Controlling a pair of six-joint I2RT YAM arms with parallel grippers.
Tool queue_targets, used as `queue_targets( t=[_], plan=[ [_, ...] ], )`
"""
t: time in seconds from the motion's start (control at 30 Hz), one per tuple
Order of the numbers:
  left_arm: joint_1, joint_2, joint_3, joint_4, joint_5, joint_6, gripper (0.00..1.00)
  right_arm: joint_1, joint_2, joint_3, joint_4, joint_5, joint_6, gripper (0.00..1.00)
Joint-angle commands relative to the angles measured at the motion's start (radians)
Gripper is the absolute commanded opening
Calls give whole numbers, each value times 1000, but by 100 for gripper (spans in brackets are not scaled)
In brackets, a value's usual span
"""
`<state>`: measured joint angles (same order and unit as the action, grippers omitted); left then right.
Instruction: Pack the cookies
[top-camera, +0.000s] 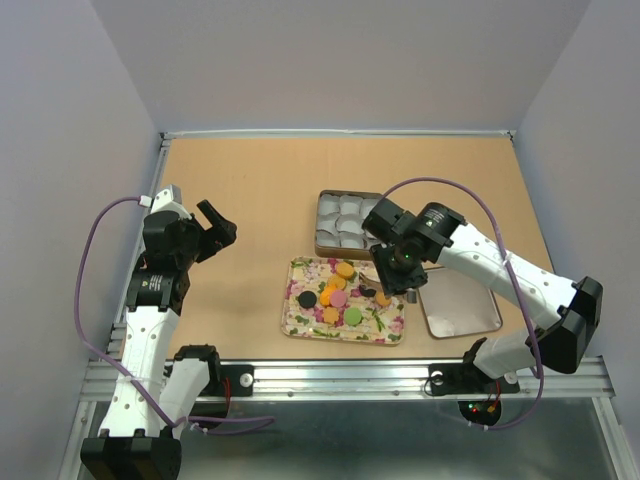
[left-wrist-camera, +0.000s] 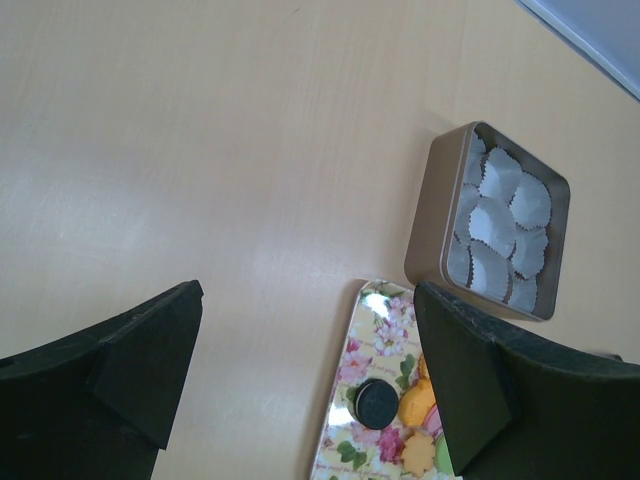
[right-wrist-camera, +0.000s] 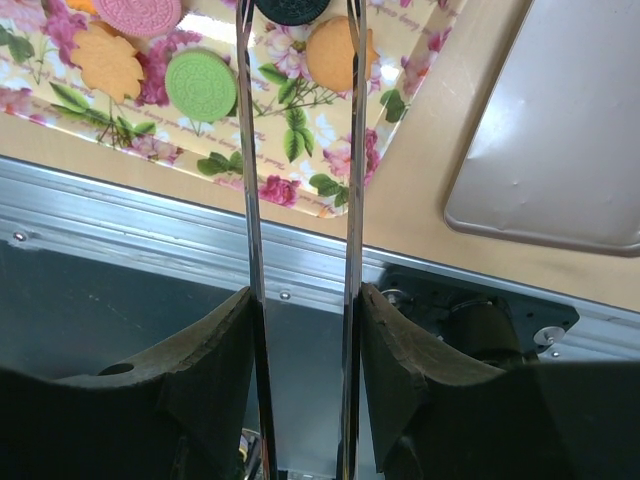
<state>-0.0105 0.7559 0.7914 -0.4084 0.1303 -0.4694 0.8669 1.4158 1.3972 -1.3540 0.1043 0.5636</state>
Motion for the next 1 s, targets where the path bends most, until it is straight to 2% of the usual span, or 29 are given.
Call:
queue_targets(
  t=[0.0,0.67,0.97],
  plan=[
    [3,-17,-17,31,-6,0,99,15,-6,-14,-34,-9,-14,49],
    [3,-24,-9,29,-5,-5,99,52,41,-52,-34,-14,-13,49],
    [3,-84,3,16,-3,-29,99,55,38,-63,-34,-25,-7,48]
  ],
)
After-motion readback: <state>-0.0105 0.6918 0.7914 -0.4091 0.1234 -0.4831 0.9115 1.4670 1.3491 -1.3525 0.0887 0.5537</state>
